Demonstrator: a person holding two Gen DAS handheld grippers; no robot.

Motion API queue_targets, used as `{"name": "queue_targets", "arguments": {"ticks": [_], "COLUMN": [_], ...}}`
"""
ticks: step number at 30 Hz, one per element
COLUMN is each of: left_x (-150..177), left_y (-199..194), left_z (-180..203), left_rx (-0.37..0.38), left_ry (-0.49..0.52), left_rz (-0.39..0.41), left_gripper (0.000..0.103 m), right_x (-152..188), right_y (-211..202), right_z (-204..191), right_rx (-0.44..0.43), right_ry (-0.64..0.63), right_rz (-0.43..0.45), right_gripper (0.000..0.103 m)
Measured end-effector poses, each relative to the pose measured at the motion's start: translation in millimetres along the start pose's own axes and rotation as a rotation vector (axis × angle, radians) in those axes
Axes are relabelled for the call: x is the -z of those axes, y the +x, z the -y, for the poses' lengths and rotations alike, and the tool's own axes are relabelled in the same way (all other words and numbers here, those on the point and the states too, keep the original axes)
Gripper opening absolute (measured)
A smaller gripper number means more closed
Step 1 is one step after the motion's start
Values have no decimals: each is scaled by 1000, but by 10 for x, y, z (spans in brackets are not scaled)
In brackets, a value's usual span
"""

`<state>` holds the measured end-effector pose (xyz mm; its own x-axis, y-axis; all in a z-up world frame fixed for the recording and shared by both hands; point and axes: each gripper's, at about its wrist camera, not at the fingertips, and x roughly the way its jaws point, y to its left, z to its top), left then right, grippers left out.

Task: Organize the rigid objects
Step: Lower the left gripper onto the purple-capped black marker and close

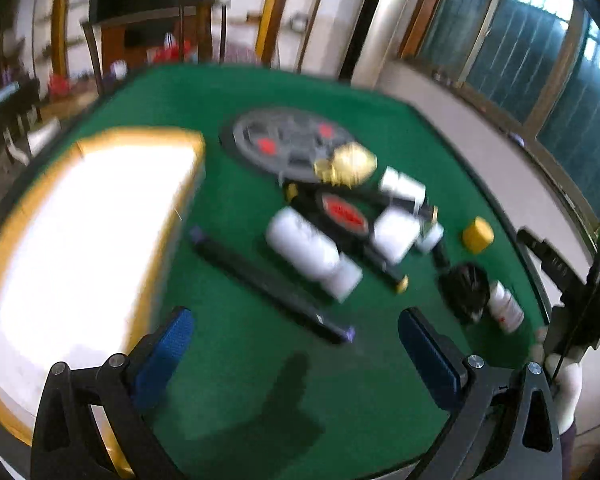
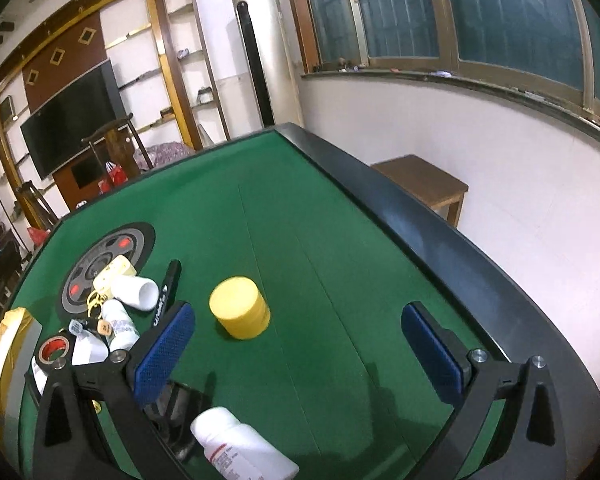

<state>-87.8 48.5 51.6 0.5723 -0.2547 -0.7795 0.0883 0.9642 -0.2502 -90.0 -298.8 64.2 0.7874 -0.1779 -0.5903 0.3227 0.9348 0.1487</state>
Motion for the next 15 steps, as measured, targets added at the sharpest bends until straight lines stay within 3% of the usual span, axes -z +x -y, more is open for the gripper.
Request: {"name": "queue_targets", "arguments": {"ticks": [2, 8, 12, 15], "left_x": [10, -17, 46, 78], "left_y": [153, 378, 541, 533], "left_z": [35, 197, 215, 201], "left_rx": [-16, -127, -142, -169], "left_ry": [-13, 61, 85, 120], "left_rz": [-39, -53, -103, -94], "left_gripper": [103, 102, 102, 88], "right_x": [-3, 8, 11, 14], "right_y": [-6, -52, -38, -43], "right_z": [-25, -76, -83, -90], "right_rx": [-10, -35, -40, -39], "right_ry": [-16, -43, -37, -32], "right_rz": [7, 27, 22, 23], "right_gripper": [103, 103, 103, 103]}}
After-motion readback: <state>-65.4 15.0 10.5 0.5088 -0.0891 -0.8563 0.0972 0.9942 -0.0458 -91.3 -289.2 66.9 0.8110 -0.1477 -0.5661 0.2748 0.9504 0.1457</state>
